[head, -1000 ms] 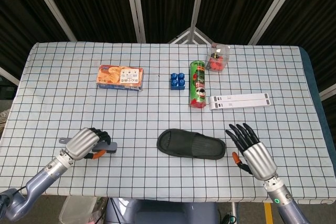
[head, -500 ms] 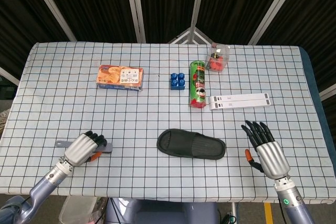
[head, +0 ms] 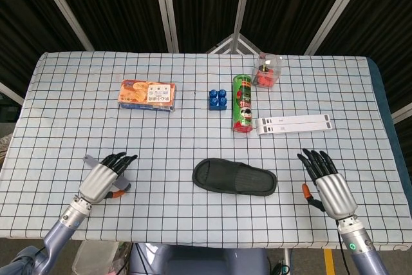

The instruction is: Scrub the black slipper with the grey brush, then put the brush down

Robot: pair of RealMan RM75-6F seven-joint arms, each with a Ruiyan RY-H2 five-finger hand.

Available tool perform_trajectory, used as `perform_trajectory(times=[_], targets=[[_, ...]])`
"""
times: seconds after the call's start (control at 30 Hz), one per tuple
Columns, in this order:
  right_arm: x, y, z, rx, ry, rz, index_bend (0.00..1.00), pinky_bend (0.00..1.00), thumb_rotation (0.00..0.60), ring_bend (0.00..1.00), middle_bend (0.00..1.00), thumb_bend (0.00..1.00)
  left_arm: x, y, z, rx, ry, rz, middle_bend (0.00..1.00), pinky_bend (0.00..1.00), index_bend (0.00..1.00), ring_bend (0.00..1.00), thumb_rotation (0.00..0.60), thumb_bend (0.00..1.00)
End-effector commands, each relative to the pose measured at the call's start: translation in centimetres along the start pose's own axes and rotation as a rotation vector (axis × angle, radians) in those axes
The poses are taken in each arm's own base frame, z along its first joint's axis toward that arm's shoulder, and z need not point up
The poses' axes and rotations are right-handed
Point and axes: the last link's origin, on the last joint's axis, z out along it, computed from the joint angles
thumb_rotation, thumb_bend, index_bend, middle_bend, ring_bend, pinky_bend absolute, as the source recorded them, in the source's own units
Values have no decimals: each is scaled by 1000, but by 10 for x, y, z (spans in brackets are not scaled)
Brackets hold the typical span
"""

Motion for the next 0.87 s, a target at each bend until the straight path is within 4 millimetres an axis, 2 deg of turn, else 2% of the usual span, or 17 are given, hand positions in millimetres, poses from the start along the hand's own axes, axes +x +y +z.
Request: perform_trajectory(times=[0.03, 0.2, 0.27, 0.33, 0.47, 0.57, 0.7, 0.87], targets=[[2, 0, 0, -1, 9, 1, 0, 0, 600, 0, 0, 581, 14, -2, -7, 28, 18, -108, 85, 193, 0, 77, 600, 5], [8, 0, -4, -3, 30, 3, 0, 0, 600, 0, 0, 581, 56, 1, -24, 43, 85, -256, 37, 115, 0, 9, 600, 2], [12, 1, -6, -11, 44, -2, 0, 0, 600, 0, 0, 581, 75, -2, -40, 71, 92, -261, 23, 66, 0, 0, 600, 2], [17, 4, -11, -32, 51, -19, 0, 0, 600, 0, 0, 581, 93, -6, -60, 120, 65, -226, 7, 18, 0, 0, 600, 2], [30, 17, -25, -120, 56, -124, 0, 0, 600, 0, 0, 581, 128, -16, -96, 281, -19, -52, 0, 0, 0, 0, 600, 2], [43, 26, -33, -208, 84, -202, 0, 0, 600, 0, 0, 576, 152, -23, -110, 444, 47, 43, 0, 0, 0, 0, 600, 2], [47, 27, -36, -241, 70, -177, 0, 0, 600, 0, 0, 563, 159, -26, -107, 497, 114, 19, 0, 0, 0, 0, 600, 2], [43, 22, -37, -216, 23, -191, 0, 0, 600, 0, 0, 556, 149, -27, -99, 464, 75, 21, 0, 0, 0, 0, 600, 2]])
